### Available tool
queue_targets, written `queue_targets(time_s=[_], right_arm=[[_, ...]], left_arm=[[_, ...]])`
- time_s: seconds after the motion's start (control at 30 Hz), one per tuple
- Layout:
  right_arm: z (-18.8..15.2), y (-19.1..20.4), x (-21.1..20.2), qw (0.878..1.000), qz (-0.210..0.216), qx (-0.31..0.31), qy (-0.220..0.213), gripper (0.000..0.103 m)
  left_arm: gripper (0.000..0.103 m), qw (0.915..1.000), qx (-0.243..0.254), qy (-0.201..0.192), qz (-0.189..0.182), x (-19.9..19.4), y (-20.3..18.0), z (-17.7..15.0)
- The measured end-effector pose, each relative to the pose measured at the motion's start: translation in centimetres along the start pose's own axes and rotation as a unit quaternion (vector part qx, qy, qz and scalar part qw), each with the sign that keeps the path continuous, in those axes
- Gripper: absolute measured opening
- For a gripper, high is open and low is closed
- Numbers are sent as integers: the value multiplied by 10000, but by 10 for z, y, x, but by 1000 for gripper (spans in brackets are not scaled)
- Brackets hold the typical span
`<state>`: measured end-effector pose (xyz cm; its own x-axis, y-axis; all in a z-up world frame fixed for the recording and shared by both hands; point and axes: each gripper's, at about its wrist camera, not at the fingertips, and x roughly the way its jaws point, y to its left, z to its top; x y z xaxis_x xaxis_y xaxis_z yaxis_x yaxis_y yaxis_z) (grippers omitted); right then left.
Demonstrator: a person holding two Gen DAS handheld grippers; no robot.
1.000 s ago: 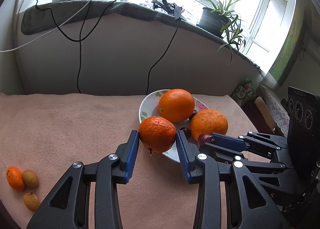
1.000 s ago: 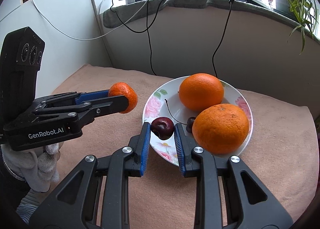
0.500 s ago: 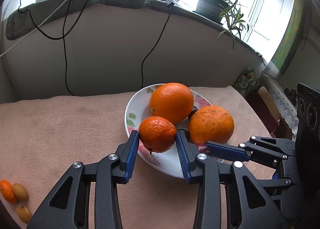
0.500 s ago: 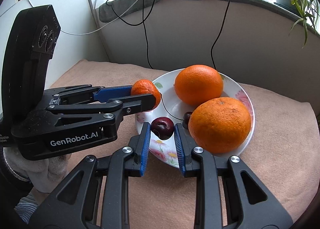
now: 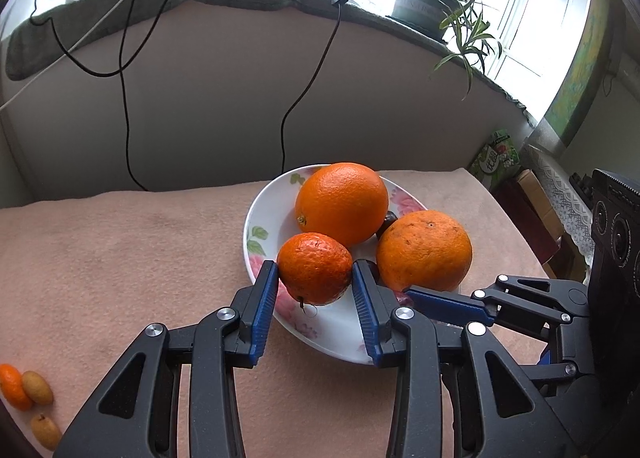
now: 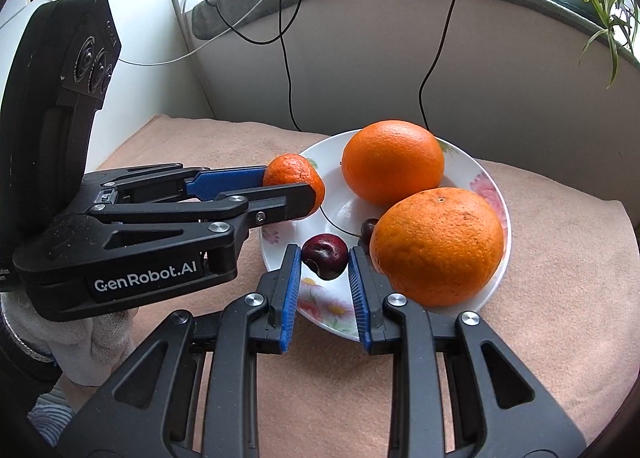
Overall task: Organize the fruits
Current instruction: 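Open the left tool to drop the mandarin while the right tool releases the cherry onto the plate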
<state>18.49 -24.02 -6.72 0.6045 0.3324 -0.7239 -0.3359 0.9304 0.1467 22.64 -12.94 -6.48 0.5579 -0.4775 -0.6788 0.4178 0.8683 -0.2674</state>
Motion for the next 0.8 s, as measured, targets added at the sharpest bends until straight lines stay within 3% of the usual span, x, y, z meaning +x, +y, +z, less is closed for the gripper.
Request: queue_targets(time_s=[0.5,0.6,0.8], right_arm=[[-3,1,3,9999,-87,-55,45,26],[-3,1,2,10000,-54,-55,16,39],[-4,6,-5,9999,-29,-90,-108,56]], left_arm=[[37,9999,-54,-42,75,-1,2,3],[46,9999,-30,-67,103,-3,1,4],[47,9998,-21,-130,156,-10,2,4]])
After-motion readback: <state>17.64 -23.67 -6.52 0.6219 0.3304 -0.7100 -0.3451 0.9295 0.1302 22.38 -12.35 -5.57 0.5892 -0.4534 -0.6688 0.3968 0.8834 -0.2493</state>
